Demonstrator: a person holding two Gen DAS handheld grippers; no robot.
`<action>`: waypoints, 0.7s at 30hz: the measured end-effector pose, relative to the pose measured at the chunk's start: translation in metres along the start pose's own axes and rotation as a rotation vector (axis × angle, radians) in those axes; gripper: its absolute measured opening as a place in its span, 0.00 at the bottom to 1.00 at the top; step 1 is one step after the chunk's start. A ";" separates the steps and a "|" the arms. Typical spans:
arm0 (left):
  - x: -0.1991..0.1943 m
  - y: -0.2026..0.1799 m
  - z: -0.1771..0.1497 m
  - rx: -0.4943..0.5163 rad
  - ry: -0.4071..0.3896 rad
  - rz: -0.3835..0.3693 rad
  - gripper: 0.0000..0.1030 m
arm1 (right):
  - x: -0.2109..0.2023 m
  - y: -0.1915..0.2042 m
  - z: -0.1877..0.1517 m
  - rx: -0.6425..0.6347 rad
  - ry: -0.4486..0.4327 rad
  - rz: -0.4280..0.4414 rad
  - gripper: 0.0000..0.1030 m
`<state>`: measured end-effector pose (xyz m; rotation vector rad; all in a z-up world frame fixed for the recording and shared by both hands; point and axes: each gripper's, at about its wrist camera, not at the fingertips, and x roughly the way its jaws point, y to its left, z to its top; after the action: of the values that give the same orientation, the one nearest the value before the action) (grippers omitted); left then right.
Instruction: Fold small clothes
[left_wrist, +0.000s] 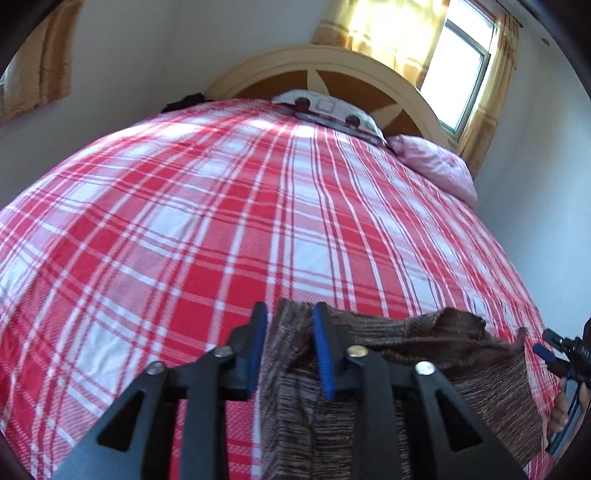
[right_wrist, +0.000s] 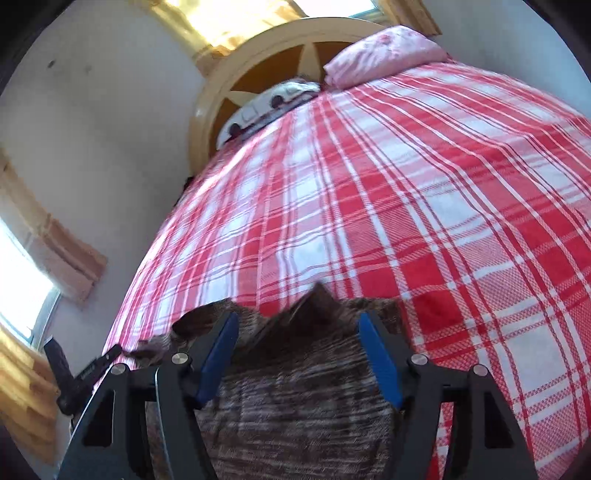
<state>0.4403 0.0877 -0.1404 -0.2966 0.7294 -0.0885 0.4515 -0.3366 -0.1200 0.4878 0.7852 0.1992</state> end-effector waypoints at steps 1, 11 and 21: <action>-0.008 -0.001 -0.002 0.028 -0.015 0.019 0.44 | -0.002 0.005 -0.004 -0.031 0.001 -0.006 0.66; -0.037 -0.011 -0.065 0.147 0.122 0.056 0.67 | -0.026 0.014 -0.067 -0.112 0.082 -0.100 0.66; -0.060 -0.015 -0.118 0.221 0.191 0.076 0.67 | -0.074 -0.007 -0.127 -0.184 0.144 -0.246 0.32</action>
<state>0.3169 0.0562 -0.1804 -0.0494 0.9111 -0.1254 0.3086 -0.3242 -0.1534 0.2013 0.9503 0.0767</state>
